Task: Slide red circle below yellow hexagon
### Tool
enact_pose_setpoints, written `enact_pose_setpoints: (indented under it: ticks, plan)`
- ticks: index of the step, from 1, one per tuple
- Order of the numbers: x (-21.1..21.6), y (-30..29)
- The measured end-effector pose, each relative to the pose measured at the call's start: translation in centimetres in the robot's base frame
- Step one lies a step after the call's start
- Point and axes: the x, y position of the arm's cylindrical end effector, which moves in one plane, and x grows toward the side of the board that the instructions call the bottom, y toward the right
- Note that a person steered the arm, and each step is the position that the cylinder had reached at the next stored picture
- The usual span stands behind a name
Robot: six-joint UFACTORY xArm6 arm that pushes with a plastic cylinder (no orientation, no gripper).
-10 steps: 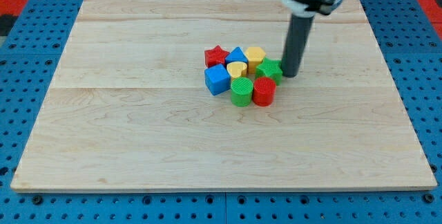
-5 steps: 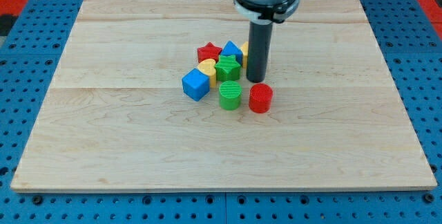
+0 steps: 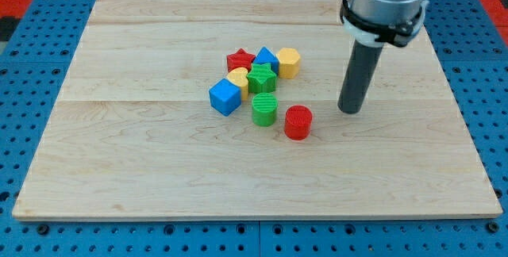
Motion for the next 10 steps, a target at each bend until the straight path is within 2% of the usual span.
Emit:
enact_pose_setpoints:
  ticks: [2,3,7,10]
  plan:
    - [6.3,-3.3]
    - [6.3,-7.8]
    - [-1.0,-3.2]
    - [-3.3,-3.3]
